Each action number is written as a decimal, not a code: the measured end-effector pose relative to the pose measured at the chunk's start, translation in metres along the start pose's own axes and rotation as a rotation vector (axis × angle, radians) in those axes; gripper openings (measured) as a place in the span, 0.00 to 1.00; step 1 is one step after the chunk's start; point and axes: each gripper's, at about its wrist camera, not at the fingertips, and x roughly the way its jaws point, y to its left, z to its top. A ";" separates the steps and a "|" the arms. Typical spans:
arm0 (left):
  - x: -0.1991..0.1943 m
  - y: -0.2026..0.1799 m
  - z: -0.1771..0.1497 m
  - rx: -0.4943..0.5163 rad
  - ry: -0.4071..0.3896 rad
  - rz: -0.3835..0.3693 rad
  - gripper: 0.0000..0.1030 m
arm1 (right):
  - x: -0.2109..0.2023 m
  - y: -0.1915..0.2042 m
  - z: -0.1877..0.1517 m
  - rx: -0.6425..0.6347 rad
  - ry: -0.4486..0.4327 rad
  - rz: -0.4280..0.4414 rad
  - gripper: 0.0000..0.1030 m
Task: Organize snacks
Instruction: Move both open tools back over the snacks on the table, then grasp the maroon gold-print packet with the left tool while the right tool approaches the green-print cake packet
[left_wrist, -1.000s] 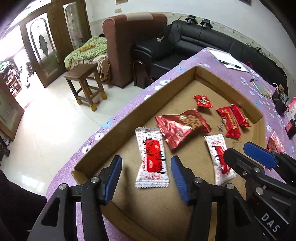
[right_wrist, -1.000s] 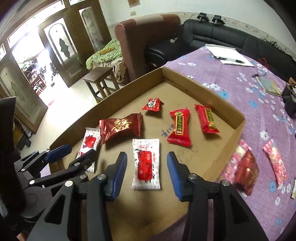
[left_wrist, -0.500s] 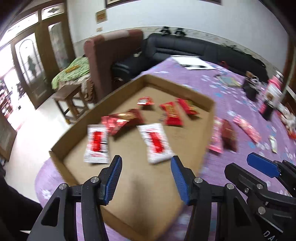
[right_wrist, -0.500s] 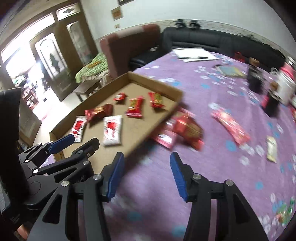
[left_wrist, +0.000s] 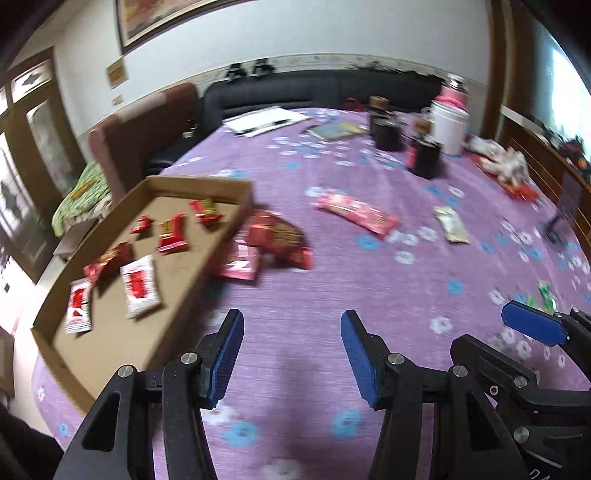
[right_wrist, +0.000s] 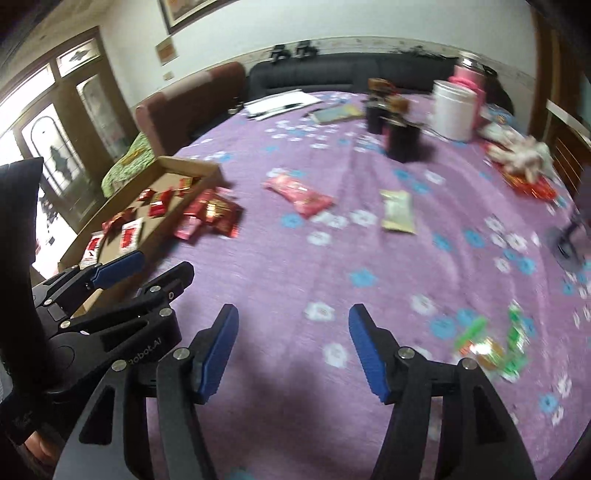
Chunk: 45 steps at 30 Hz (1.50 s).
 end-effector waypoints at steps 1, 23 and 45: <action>0.000 -0.004 -0.001 0.008 0.001 -0.002 0.56 | -0.002 -0.007 -0.004 0.013 0.000 -0.006 0.59; 0.036 -0.035 0.017 0.035 0.154 -0.089 0.56 | -0.056 -0.150 -0.038 0.305 -0.027 -0.202 0.75; 0.041 0.031 0.041 -0.063 0.199 -0.150 0.56 | 0.020 -0.109 -0.026 -0.110 0.125 -0.154 0.80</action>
